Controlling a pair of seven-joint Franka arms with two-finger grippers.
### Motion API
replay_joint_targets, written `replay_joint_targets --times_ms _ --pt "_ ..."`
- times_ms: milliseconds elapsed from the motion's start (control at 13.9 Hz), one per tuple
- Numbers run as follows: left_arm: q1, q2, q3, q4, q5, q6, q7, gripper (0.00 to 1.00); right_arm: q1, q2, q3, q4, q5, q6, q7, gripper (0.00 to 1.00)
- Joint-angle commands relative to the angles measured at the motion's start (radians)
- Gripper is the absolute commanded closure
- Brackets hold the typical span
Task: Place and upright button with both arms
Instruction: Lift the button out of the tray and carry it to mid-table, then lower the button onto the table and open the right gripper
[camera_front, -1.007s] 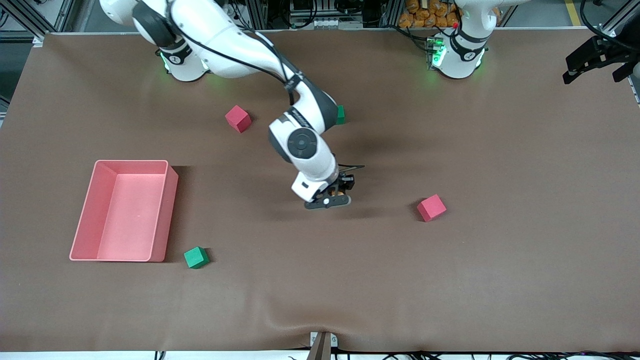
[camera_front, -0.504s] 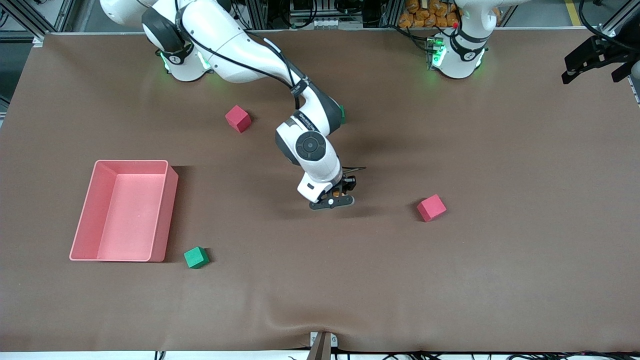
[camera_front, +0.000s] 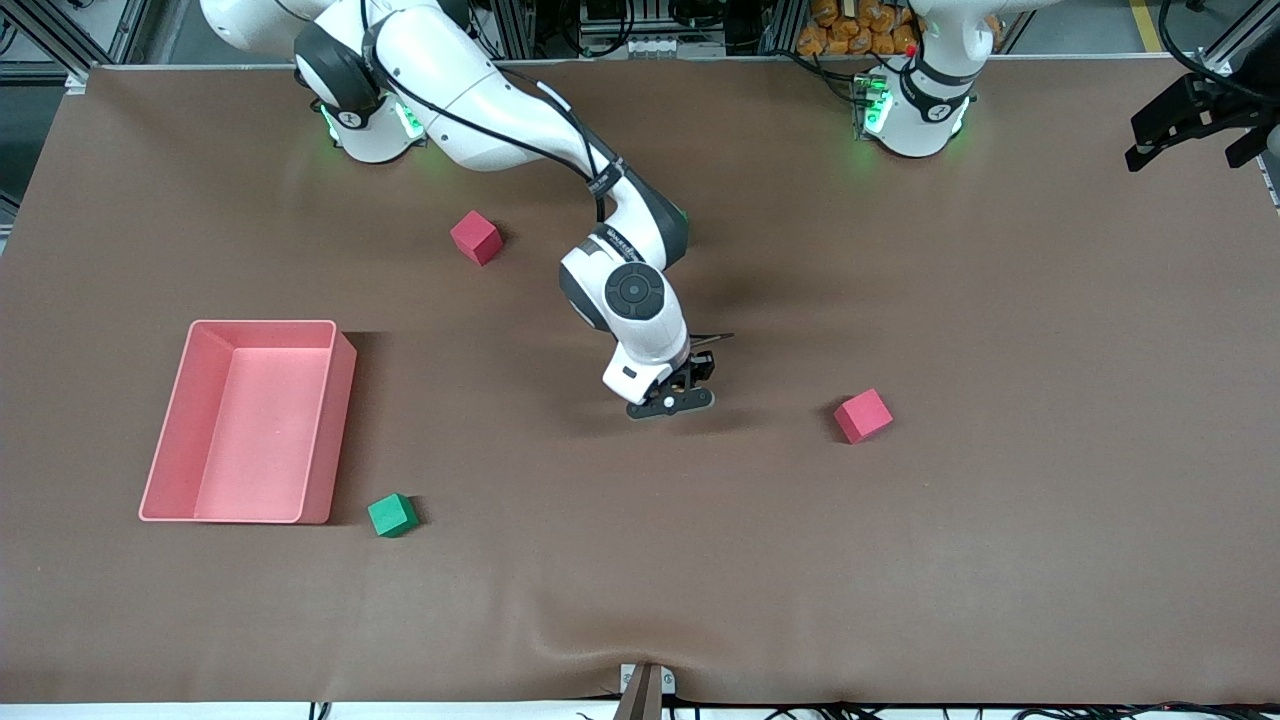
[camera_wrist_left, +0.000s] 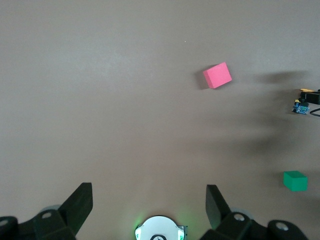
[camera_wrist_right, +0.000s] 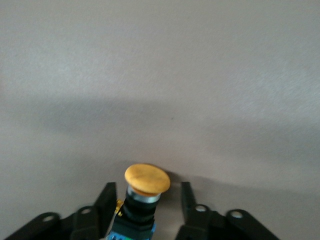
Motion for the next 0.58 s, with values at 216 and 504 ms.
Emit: replay_joint_targets --times_ms 216,504 --pt "0.01 -0.001 -0.005 0.007 -0.013 0.007 0.018 0.0 -0.044 -0.08 -0.015 0.044 -0.012 -0.159 0.013 0.0" --pt "0.008 -0.003 -0.006 0.007 -0.015 0.007 0.018 0.0 -0.214 -0.249 -0.014 0.049 -0.006 -0.392 -0.001 0.0"
